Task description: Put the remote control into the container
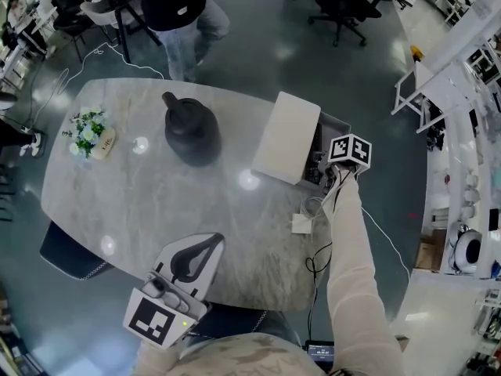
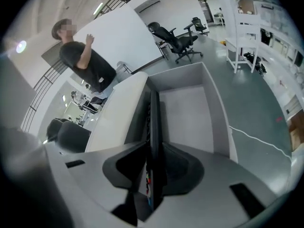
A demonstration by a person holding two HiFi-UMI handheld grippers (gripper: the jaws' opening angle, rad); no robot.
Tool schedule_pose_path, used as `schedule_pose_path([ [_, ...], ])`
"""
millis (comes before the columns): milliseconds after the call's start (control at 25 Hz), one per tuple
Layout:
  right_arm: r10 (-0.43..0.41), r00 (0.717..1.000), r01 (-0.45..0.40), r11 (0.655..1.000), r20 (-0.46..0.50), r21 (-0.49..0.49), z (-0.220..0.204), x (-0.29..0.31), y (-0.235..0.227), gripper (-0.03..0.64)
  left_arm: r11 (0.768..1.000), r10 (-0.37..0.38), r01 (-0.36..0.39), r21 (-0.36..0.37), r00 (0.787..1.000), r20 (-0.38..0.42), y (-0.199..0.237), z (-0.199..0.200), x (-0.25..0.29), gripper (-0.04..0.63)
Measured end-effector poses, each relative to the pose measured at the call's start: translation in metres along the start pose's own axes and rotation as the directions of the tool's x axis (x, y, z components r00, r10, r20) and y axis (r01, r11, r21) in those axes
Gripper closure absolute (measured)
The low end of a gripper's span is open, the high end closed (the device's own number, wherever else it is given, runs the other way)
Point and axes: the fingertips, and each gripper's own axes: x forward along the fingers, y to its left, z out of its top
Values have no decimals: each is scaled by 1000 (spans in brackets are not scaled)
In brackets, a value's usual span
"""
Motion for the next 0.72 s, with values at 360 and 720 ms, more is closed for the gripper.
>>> schedule_pose_path([
  [360,-70,997,71,996,13,-49,5,-10,-5,484,1000,-4,4,5,1000,-2,-3,1,-1,583],
  [720,-164,984,165,986,71,-19,13,-19,-18,558,1000,-5,5,5,1000,5,-5,3,-2,583],
])
